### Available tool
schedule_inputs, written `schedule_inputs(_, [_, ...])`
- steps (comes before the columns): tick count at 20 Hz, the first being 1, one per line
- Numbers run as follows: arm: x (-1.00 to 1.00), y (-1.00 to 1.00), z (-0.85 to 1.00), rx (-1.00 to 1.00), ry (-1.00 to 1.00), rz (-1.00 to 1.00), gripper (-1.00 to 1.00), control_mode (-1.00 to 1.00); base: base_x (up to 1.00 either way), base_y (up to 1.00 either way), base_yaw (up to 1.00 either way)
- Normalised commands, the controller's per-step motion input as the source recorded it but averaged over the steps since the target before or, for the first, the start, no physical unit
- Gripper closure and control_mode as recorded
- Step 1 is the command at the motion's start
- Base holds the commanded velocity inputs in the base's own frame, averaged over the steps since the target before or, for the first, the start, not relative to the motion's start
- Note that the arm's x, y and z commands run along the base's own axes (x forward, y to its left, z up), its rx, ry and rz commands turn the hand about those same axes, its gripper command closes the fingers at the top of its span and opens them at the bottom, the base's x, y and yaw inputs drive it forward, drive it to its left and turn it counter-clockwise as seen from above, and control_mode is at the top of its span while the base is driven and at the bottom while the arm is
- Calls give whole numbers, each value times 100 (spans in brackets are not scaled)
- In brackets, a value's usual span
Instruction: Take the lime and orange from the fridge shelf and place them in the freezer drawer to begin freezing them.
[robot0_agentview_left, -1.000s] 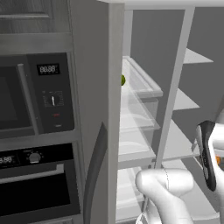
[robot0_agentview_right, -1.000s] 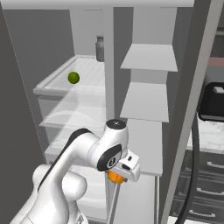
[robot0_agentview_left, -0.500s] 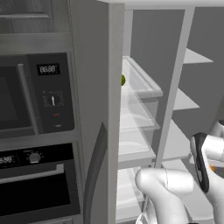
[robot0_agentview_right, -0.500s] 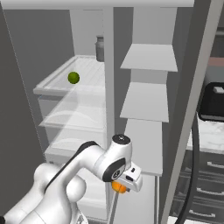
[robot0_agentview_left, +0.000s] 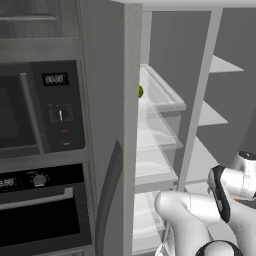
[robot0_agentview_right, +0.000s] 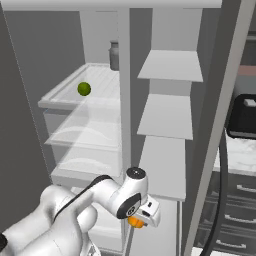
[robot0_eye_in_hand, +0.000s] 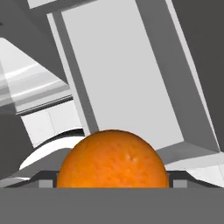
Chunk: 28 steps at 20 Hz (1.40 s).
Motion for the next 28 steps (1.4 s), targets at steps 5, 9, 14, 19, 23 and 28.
schedule_inputs(5, [24, -13, -54, 0, 6, 0, 100, -100, 0, 0, 0])
schedule_inputs(9, [19, -21, -46, 1, 0, 0, 100, -100, 0, 0, 0])
schedule_inputs(14, [11, -9, -57, 0, 1, 0, 100, -100, 0, 0, 0])
schedule_inputs(19, [12, -1, -40, 1, 0, 0, 100, -100, 0, 0, 0])
schedule_inputs(23, [9, 0, -30, 2, 0, 0, 100, -100, 0, 0, 0])
schedule_inputs(28, [12, 0, -35, 0, 6, 0, 100, -100, 0, 0, 0])
